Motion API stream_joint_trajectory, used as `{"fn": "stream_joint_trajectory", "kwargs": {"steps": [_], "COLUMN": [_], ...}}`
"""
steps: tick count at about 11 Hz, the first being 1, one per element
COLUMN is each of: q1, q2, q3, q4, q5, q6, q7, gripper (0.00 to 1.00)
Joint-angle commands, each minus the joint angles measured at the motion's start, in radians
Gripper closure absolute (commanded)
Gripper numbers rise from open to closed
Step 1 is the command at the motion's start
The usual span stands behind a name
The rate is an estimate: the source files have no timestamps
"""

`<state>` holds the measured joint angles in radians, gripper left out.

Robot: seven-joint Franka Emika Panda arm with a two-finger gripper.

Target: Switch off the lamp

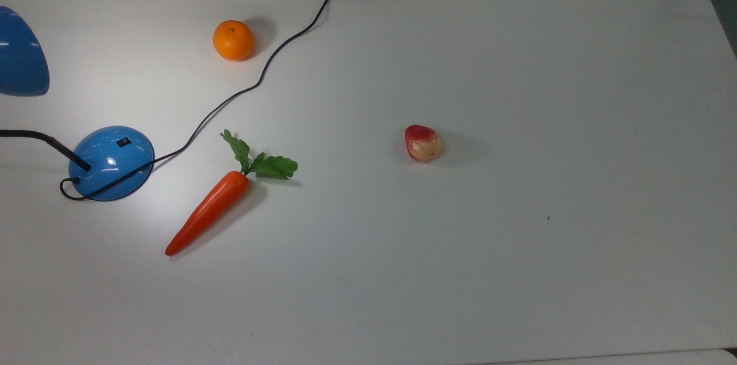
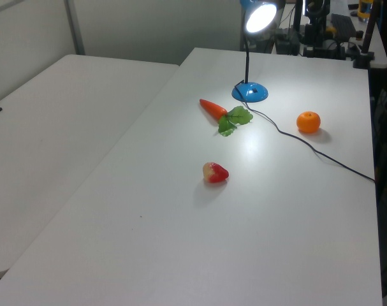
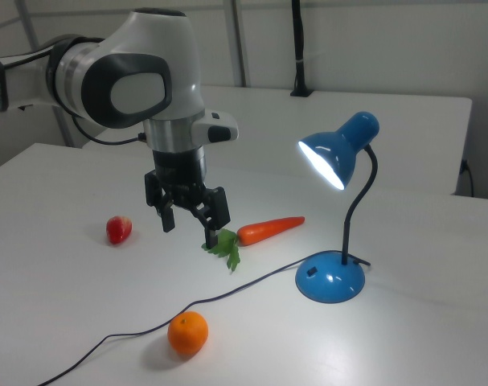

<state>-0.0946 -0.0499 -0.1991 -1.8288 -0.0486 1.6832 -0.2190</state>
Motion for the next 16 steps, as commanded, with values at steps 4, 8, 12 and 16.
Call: {"fn": "stream_joint_trajectory", "kwargs": {"steps": [4, 8, 12, 16], "q1": [0.003, 0.003, -0.011, -0.051], "q2": [0.002, 0.002, 0.004, 0.007], "q3": [-0.020, -0.020, -0.019, -0.016], "q4": [0.031, 0.029, -0.010, -0.119], "q5": [0.016, 0.021, 0.024, 0.024], "q6": [-0.026, -0.025, 0.062, 0.293], "q7": [-0.014, 0.030, 0.166, 0.294], "gripper": [0.00, 0.44, 0.69, 0.85]}}
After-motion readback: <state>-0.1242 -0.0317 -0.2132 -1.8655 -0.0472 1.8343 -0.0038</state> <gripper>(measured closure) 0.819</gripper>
